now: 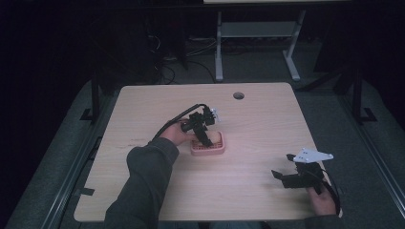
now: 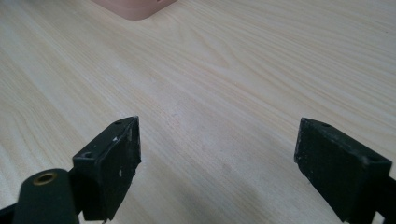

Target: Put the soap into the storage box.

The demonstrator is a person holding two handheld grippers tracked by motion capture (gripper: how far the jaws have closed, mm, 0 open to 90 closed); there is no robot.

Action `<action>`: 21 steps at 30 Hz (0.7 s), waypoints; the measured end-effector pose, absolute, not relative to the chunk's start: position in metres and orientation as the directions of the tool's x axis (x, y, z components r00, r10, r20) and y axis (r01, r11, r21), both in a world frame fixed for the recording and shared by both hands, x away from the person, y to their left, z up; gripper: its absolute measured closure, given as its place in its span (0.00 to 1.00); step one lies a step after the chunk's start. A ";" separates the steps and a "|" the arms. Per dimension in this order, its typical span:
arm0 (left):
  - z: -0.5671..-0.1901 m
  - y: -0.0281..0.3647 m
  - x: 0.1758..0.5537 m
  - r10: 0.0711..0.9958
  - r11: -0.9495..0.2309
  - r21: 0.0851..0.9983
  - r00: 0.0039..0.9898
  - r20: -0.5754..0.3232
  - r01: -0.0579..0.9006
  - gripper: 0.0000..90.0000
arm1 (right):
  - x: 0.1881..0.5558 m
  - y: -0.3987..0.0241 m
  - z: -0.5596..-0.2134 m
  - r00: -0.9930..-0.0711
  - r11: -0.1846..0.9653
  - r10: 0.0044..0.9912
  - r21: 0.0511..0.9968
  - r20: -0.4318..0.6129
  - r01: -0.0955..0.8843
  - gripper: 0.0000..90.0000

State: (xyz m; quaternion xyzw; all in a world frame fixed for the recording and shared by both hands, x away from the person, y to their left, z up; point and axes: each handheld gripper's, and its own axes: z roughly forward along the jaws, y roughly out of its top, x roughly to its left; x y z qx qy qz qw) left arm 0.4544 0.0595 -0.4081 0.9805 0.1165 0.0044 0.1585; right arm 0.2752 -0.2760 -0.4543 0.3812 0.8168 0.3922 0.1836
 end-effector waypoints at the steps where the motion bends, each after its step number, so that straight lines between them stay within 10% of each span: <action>1: -0.408 0.059 0.454 0.229 -0.923 0.311 0.973 -0.028 0.227 0.36 | 0.275 -0.276 -0.454 -0.642 0.402 0.767 0.780 -0.001 0.479 0.16; 21: -0.415 0.057 0.457 0.228 -0.927 0.295 0.973 -0.041 0.230 0.36 | 0.275 -0.276 -0.454 -0.643 0.402 0.766 0.781 0.000 0.479 0.16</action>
